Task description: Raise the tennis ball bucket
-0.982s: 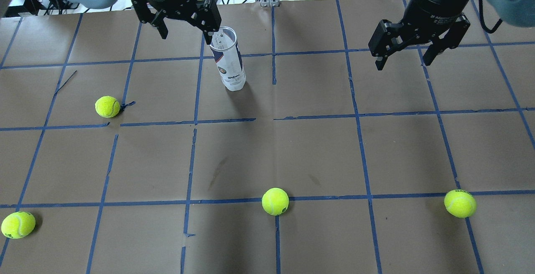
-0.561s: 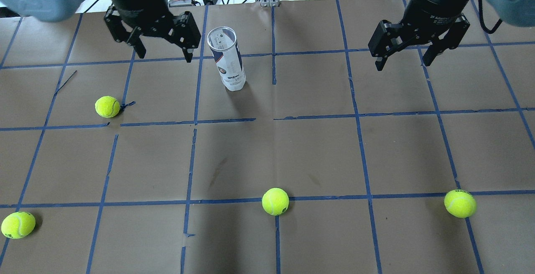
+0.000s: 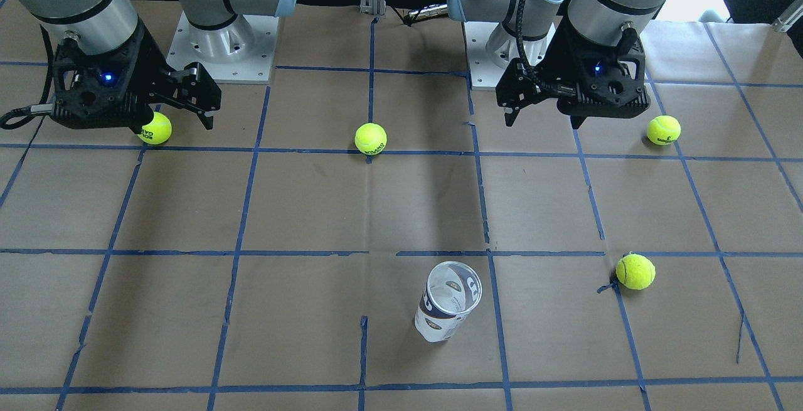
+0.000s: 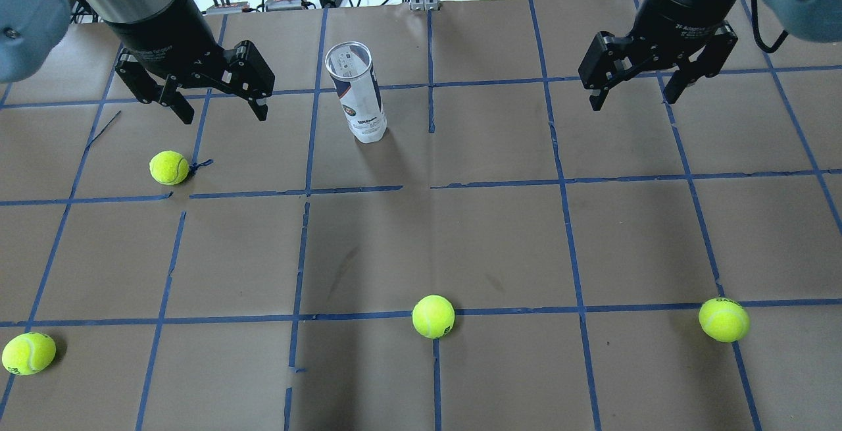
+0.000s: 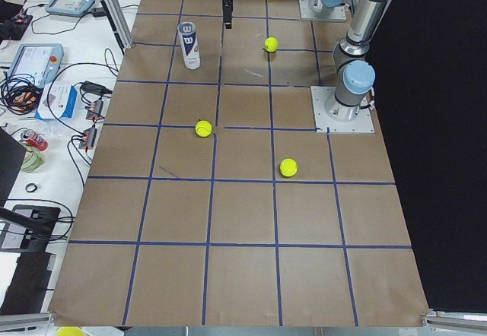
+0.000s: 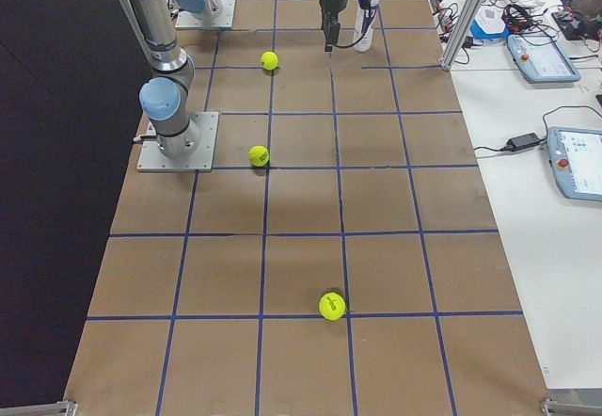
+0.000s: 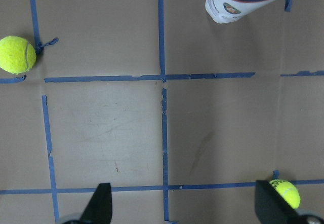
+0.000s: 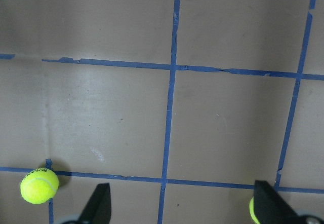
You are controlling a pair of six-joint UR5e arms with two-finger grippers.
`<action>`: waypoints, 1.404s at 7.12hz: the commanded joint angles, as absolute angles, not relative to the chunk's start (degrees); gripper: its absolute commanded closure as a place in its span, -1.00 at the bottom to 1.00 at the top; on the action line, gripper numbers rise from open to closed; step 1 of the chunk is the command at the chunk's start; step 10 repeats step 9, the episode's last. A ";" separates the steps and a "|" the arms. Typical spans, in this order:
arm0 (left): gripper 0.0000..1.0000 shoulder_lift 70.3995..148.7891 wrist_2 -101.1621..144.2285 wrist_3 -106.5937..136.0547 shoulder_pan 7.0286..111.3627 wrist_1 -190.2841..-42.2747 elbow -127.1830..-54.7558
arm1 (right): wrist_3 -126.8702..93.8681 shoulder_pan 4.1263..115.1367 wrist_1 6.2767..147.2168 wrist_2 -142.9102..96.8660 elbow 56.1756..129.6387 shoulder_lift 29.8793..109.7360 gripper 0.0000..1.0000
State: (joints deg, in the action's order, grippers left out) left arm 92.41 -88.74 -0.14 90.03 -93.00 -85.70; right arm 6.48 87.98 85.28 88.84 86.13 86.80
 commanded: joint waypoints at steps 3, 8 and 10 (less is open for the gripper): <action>-1.00 92.55 -88.86 0.44 90.00 -91.58 -85.87 | 6.33 87.98 85.43 88.86 86.13 86.66 -1.00; -1.00 92.37 -88.86 0.35 89.91 -91.58 -85.78 | 6.33 87.89 85.52 88.94 86.04 86.31 -1.00; -1.00 92.37 -88.86 0.35 89.91 -91.50 -85.78 | 6.50 87.63 85.17 88.95 86.04 86.31 -1.00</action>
